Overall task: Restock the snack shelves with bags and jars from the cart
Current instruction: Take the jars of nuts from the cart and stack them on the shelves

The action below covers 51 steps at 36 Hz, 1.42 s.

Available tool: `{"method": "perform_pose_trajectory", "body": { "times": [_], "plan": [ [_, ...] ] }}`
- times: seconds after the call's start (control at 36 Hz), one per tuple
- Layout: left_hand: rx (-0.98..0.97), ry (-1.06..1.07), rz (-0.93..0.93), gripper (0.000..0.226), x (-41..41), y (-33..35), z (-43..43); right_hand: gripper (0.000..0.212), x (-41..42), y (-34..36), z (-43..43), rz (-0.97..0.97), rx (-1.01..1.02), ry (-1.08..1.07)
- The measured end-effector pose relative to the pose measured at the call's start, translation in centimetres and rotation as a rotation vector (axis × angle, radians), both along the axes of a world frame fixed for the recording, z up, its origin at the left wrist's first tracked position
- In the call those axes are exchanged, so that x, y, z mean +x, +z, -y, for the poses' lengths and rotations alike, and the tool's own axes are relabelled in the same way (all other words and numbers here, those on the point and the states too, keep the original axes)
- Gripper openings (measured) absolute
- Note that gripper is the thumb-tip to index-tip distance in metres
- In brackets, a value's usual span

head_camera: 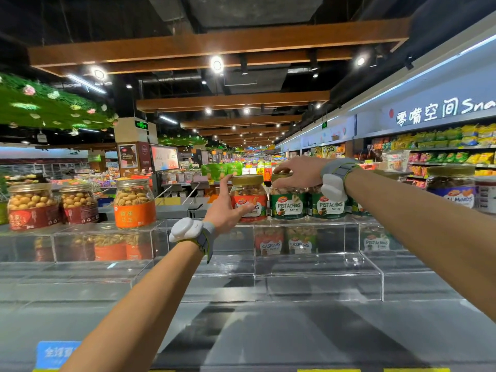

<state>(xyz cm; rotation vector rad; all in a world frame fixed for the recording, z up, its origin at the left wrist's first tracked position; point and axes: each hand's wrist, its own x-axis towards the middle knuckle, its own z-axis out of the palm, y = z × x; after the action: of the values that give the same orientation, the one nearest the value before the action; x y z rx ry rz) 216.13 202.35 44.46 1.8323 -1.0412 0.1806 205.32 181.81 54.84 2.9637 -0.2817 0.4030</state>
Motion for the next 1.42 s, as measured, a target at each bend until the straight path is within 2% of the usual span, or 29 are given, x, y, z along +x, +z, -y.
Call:
{"method": "perform_pose_trajectory", "body": {
  "times": [0.33,0.44,0.5,0.56,0.64,0.72,0.83,0.92,1.0,1.06,1.14,1.28,1.42],
  "plan": [
    [-0.017,0.001,-0.012,0.096,0.1,0.0,0.1,0.072,-0.4,0.0,-0.5,0.006,-0.015,-0.005],
    [-0.013,-0.012,-0.082,0.105,0.0,0.1,0.1,0.080,-1.0,0.2,-0.5,-0.017,-0.012,0.010],
    [-0.053,0.021,-0.087,0.111,-0.3,0.6,-0.1,0.081,-1.7,0.6,-0.2,0.031,0.040,0.038],
    [-0.131,0.105,-0.022,0.103,-0.8,1.3,-0.3,0.072,-2.8,1.4,0.5,0.130,0.103,0.071],
    [-0.209,0.250,0.128,0.073,-2.3,2.7,-0.5,0.061,-4.7,2.6,2.1,0.217,0.086,0.052],
    [-0.224,0.328,0.279,0.067,-4.5,4.2,-0.1,0.069,-6.7,2.9,4.2,0.254,0.083,-0.020],
    [-0.210,0.314,0.429,0.054,-8.1,5.6,1.9,0.073,-9.3,2.2,7.5,0.238,0.071,-0.139],
    [-0.111,0.257,0.528,0.043,-10.6,6.2,4.2,0.088,-11.1,0.9,8.8,0.182,0.087,-0.188],
    [-0.014,0.182,0.617,0.041,-12.2,5.9,6.5,0.075,-12.0,-0.7,9.1,0.117,0.112,-0.195],
    [0.007,0.126,0.623,0.038,-13.3,5.4,7.9,0.082,-12.2,-1.7,9.5,0.127,0.110,-0.180],
    [0.028,0.085,0.567,0.035,-15.1,4.9,9.3,0.066,-12.2,-2.6,10.3,0.158,0.119,-0.166],
    [0.037,0.060,0.447,0.033,-18.1,4.3,10.7,0.064,-13.5,-3.0,10.6,0.280,0.137,-0.095],
    [-0.029,0.079,0.342,0.032,-21.4,2.7,12.4,0.047,-15.4,-3.4,10.8,0.423,0.137,0.017]
  ]
}}
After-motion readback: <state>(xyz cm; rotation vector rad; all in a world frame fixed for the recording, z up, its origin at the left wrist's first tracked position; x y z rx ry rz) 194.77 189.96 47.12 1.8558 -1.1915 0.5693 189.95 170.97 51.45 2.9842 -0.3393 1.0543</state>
